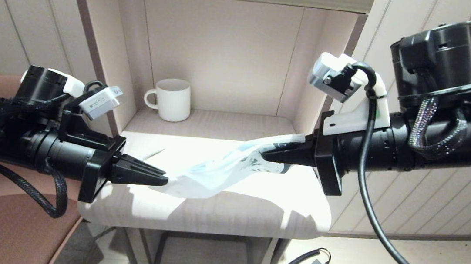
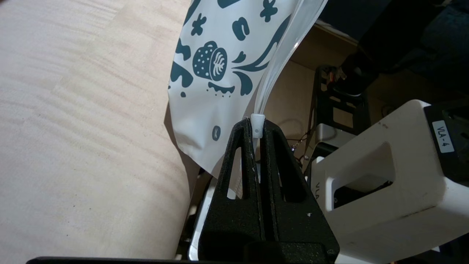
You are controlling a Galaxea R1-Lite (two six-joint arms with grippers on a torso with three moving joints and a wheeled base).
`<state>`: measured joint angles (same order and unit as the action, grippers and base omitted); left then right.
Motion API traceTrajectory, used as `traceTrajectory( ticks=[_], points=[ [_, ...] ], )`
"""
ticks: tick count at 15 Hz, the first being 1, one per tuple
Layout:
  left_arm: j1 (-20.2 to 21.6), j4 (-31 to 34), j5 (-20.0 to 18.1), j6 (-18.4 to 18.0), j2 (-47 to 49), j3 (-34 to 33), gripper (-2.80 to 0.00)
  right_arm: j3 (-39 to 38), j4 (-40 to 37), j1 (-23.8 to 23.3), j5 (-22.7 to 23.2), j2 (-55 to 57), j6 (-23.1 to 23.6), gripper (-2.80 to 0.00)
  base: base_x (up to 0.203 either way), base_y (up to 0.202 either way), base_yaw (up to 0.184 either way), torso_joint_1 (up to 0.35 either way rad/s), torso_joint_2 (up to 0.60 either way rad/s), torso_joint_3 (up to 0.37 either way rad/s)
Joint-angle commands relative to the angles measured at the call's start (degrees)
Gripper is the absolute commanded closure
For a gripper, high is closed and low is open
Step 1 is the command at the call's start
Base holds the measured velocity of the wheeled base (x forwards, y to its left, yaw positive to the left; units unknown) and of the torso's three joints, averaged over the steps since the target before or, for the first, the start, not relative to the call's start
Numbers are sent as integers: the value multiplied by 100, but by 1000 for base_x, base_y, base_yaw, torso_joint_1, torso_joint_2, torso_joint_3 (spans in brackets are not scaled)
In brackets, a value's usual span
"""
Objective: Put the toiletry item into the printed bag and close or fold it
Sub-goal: Open the storage bag
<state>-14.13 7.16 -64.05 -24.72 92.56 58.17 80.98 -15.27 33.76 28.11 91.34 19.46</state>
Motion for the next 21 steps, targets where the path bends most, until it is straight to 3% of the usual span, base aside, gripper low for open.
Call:
traceTrajectory(
  ticks=[1, 21],
  points=[
    [-2, -4, -37, -6, 18, 36, 0, 5, -11, 8, 19, 6, 14, 0, 0, 0, 0, 0, 0, 0],
    [-46, -162, -116, -33, 114, 63, 0, -39, -3, 61, 10, -3, 14, 0, 0, 0, 0, 0, 0, 0]
  ],
)
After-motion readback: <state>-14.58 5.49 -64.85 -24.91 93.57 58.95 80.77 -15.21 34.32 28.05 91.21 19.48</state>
